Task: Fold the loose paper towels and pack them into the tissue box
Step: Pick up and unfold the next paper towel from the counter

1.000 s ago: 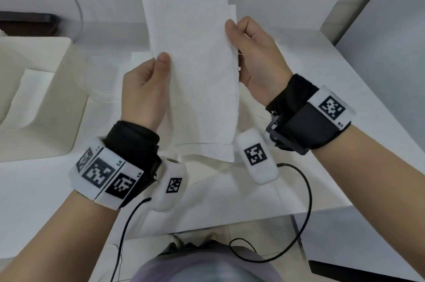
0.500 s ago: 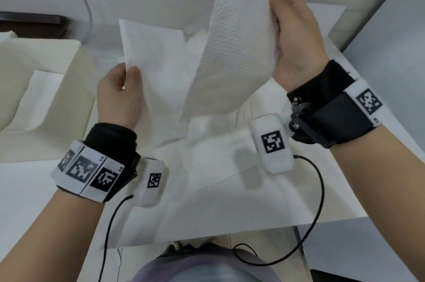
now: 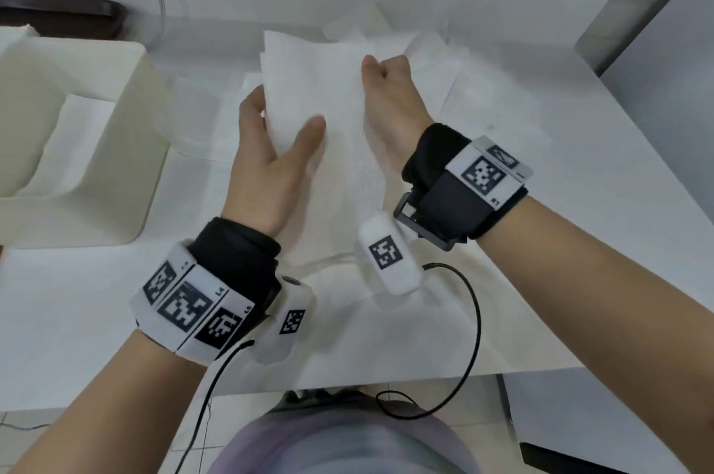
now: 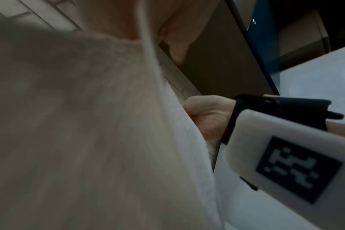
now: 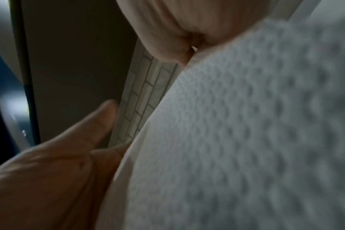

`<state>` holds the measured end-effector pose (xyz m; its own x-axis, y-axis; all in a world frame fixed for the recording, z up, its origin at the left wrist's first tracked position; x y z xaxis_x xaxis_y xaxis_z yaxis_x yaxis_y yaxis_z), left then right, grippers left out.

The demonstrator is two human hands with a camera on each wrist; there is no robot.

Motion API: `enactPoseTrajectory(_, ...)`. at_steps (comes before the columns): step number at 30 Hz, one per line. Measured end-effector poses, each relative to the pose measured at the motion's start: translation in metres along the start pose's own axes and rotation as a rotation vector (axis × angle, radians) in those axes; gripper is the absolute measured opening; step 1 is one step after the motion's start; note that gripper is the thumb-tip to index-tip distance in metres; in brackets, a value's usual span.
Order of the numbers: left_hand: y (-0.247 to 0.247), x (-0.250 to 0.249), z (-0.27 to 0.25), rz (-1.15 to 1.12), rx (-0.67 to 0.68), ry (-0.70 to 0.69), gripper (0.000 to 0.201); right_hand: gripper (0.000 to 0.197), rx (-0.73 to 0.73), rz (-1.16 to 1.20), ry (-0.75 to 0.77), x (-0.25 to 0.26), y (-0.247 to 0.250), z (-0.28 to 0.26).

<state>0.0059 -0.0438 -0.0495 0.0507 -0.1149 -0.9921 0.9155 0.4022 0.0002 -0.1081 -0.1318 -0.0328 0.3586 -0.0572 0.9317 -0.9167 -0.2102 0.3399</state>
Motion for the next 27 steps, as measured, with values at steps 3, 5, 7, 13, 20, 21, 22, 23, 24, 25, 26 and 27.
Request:
enactPoseTrajectory(3,0.018,0.008,0.002,0.011,0.007,-0.030,0.066,0.018,0.042,-0.151,0.122,0.000,-0.005,-0.004)
enactPoseTrajectory(5,0.043,0.006,0.006,0.048,-0.084,-0.089,0.069,0.030,0.074,-0.309,0.269,-0.003,-0.002,-0.012)
enactPoseTrajectory(7,0.066,0.003,0.010,0.199,-0.160,-0.148,0.063,0.040,0.263,-0.642,0.450,-0.014,-0.011,-0.029)
enactPoseTrajectory(13,0.097,0.015,0.014,0.285,-0.234,0.012,0.042,0.055,0.912,-1.332,0.658,-0.073,-0.045,-0.078)
enactPoseTrajectory(20,0.110,0.019,0.012,0.269,-0.262,0.035,0.040,0.070,0.923,-1.563,0.747,-0.084,-0.051,-0.089)
enactPoseTrajectory(21,0.111,0.019,0.012,0.262,-0.263,0.031,0.040,0.066,0.892,-1.574,0.766,-0.083,-0.052,-0.089)
enactPoseTrajectory(22,0.110,0.018,0.012,0.255,-0.263,0.028,0.040,0.061,0.860,-1.571,0.781,-0.080,-0.053,-0.088)
enactPoseTrajectory(23,0.110,0.018,0.012,0.246,-0.262,0.021,0.040,0.056,0.838,-1.560,0.789,-0.078,-0.054,-0.086)
enactPoseTrajectory(24,0.110,0.018,0.012,0.242,-0.257,0.015,0.039,0.054,0.829,-1.549,0.790,-0.076,-0.055,-0.086)
enactPoseTrajectory(25,0.110,0.019,0.012,0.241,-0.252,0.011,0.039,0.054,0.823,-1.543,0.791,-0.074,-0.055,-0.085)
enactPoseTrajectory(26,0.110,0.019,0.012,0.241,-0.248,0.011,0.039,0.056,0.814,-1.537,0.792,-0.073,-0.054,-0.085)
enactPoseTrajectory(27,0.110,0.020,0.012,0.241,-0.245,0.012,0.039,0.059,0.801,-1.524,0.796,-0.072,-0.053,-0.085)
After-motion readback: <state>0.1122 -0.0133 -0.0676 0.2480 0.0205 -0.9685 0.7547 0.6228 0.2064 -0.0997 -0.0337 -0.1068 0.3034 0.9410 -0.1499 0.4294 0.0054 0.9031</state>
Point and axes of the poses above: each hand's wrist, its own z-axis towards the middle knuckle, its own y-axis out of the back of the hand, x = y × z, the point moved 7 cm from there along z, towards the middle knuckle, and after that the axes turned 5 degrees about -z, right-handed, at the moved point
